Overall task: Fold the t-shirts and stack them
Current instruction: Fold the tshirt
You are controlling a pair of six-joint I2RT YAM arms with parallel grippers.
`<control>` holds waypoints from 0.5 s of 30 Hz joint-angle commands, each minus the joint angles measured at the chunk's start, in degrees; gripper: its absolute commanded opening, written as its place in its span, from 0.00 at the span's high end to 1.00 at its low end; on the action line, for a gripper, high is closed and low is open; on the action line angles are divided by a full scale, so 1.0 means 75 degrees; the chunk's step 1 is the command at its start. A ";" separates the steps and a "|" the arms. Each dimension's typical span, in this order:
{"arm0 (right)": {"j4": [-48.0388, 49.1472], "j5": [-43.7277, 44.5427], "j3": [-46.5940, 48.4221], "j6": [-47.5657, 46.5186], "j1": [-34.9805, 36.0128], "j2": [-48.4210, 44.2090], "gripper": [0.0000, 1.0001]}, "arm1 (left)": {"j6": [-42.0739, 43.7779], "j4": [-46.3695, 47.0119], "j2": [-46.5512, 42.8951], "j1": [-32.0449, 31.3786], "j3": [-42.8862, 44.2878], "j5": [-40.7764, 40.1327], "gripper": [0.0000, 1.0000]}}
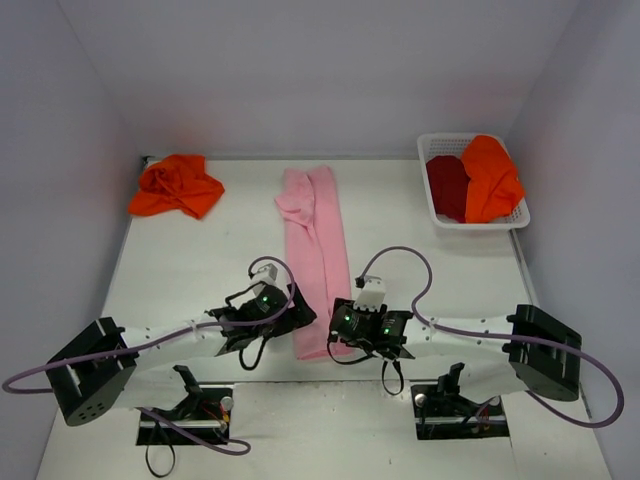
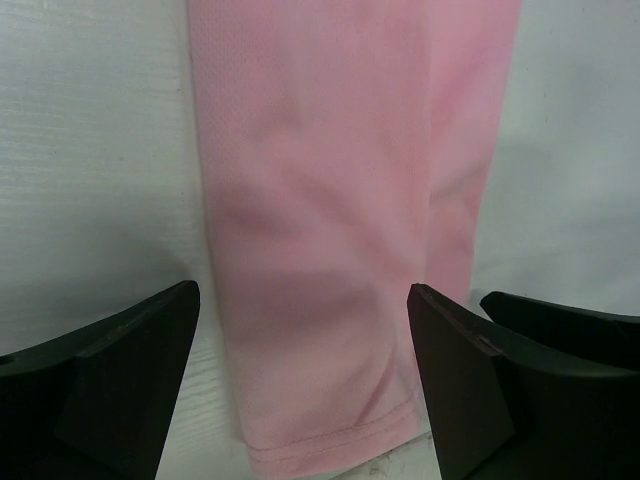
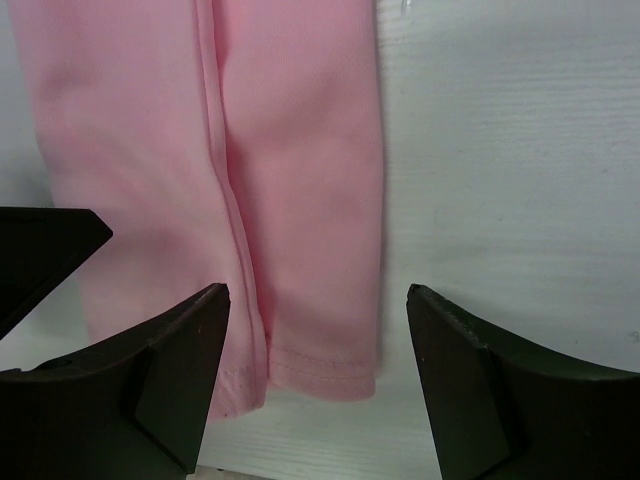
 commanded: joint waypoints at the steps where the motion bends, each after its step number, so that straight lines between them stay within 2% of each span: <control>1: 0.0052 0.0300 -0.0068 0.0437 0.0160 -0.0036 0.32 | -0.0424 0.0279 -0.0276 -0.0242 -0.0049 -0.0392 0.20; 15: 0.0052 0.0358 0.0131 0.0754 0.0488 0.0374 0.32 | -0.0999 -0.0084 -0.1249 -0.0758 -0.0776 -0.0767 0.20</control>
